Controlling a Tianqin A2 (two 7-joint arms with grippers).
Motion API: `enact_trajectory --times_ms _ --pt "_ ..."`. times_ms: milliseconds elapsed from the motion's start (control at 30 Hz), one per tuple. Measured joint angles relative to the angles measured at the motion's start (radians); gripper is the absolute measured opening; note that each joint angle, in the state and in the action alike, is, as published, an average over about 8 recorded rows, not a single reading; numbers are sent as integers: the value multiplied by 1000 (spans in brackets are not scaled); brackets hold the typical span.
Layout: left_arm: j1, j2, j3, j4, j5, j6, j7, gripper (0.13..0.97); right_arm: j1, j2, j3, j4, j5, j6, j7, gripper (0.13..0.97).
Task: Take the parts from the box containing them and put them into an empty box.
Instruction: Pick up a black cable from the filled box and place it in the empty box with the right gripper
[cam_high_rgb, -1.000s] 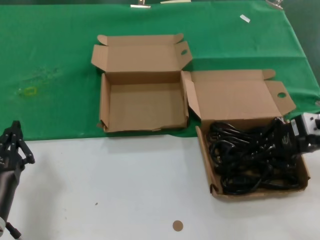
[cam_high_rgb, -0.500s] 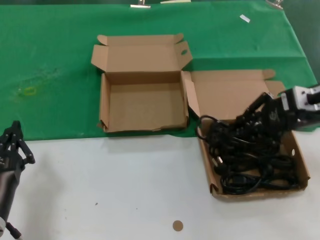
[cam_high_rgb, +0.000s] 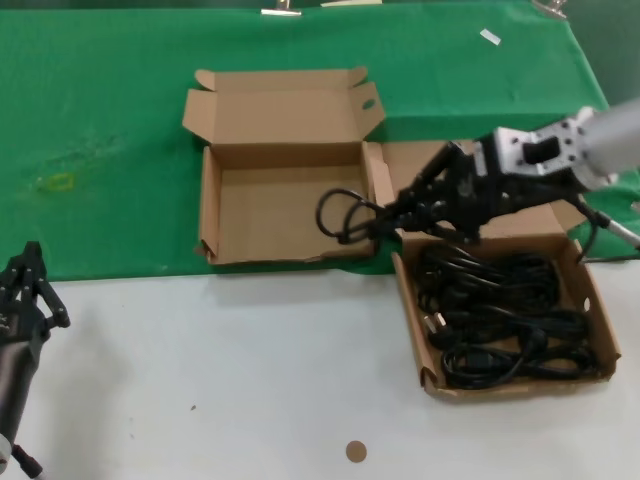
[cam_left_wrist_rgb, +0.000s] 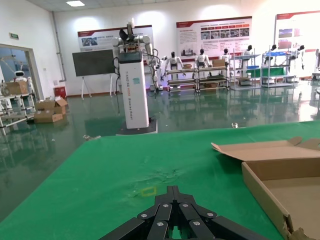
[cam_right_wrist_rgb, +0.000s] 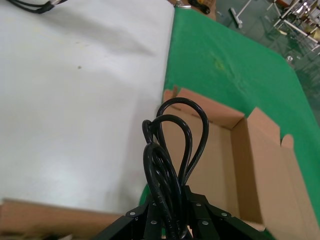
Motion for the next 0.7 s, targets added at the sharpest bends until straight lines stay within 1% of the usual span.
enact_trajectory --times_ms 400,700 --pt "0 0 0 0 0 0 0 144 116 -183 -49 -192 -45 68 -36 207" --pt "0 0 0 0 0 0 0 144 164 -290 -71 -303 -68 125 -68 207"
